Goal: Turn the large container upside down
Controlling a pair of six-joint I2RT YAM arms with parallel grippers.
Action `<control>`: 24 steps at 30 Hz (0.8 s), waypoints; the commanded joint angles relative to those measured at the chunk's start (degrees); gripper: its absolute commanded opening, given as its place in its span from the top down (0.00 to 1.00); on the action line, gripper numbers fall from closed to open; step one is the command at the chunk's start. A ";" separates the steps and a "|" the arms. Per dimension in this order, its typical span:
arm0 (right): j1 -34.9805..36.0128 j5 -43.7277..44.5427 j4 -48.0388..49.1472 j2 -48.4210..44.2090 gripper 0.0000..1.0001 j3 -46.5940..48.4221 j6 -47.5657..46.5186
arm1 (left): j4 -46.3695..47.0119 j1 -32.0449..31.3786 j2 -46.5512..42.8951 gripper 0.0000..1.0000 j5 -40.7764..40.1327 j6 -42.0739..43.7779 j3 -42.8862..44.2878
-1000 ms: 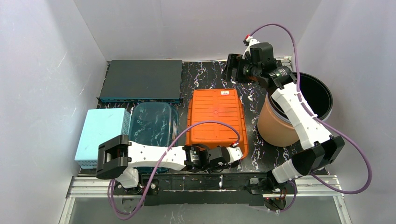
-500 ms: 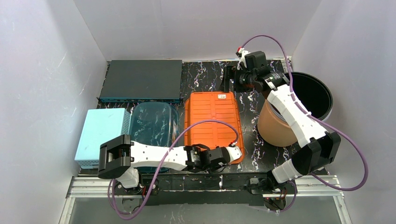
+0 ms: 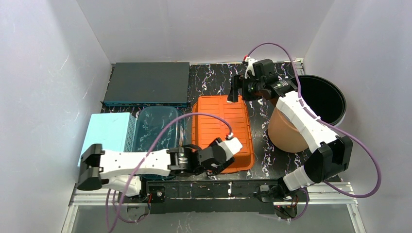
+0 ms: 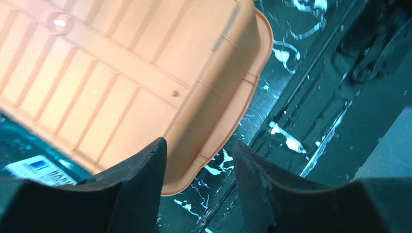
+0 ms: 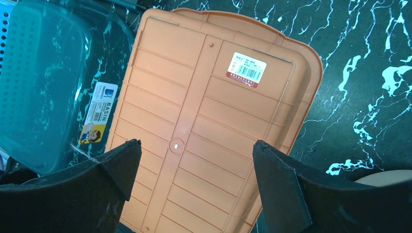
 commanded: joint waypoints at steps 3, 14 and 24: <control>0.08 -1.85 5.95 -3.07 0.08 -3.70 -2.96 | -4.07 -0.03 -10.86 0.41 -12.97 -0.48 1.81; 12.88 -2.20 17.36 -8.57 0.09 -16.88 -17.95 | -16.18 12.85 -21.37 0.30 -13.80 -6.99 3.69; 25.34 -15.52 19.22 -13.66 0.05 -25.97 -42.88 | -27.20 29.26 -25.78 0.18 -13.61 -14.90 7.92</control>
